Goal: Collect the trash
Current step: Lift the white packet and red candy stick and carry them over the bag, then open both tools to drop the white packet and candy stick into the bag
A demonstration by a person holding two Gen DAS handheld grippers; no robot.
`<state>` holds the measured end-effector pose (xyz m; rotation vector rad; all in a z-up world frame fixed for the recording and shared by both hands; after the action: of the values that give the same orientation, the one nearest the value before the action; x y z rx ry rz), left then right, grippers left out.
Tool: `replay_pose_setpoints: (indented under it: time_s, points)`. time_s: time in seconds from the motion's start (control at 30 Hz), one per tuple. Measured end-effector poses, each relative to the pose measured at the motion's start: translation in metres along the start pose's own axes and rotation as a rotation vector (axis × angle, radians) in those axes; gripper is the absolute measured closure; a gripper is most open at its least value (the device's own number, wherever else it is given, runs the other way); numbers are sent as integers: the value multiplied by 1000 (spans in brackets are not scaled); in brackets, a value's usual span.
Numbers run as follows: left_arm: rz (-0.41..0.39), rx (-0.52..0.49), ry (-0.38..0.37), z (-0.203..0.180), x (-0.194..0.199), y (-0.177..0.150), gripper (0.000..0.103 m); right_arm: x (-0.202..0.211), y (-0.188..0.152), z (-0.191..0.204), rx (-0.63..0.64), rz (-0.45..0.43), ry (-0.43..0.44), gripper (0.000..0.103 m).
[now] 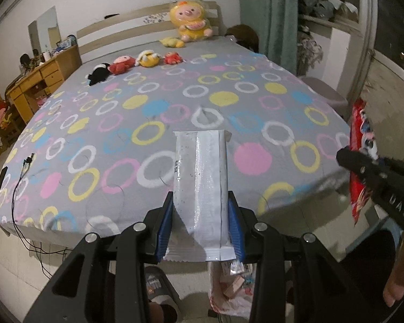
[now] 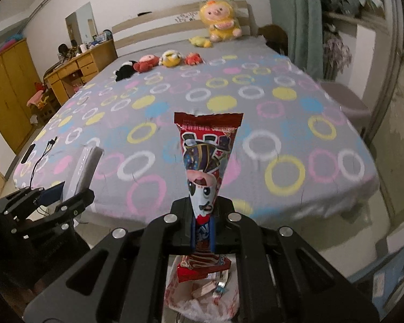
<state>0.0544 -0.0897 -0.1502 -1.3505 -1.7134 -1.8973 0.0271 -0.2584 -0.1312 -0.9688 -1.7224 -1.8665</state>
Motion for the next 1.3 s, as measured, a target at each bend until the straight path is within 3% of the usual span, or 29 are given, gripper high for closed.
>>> replay_pose_setpoints:
  time_s: [0.6, 1.07, 1.3]
  points:
    - [310, -66, -50, -23, -102, -110, 66, -52, -117, -4, -32, 170, -41, 95]
    - [608, -10, -115, -19, -191, -181, 66, -134, -183, 3, -28, 386, -29, 95]
    - [711, -17, -137, -21, -223, -217, 66, -173, -216, -5, -70, 522, -27, 95]
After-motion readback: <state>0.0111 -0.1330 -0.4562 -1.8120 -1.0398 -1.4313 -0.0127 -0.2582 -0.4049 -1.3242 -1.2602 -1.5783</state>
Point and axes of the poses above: each gripper's, at about its wrist camera, not at the fingertips, and x roughly against the way its jaws point, z to its left, y to its top, the point moved 4 cm from there along -x, roughly the way its jaws point, and after that the axes turned 13 degrees about -y, right-handed, at the moved point
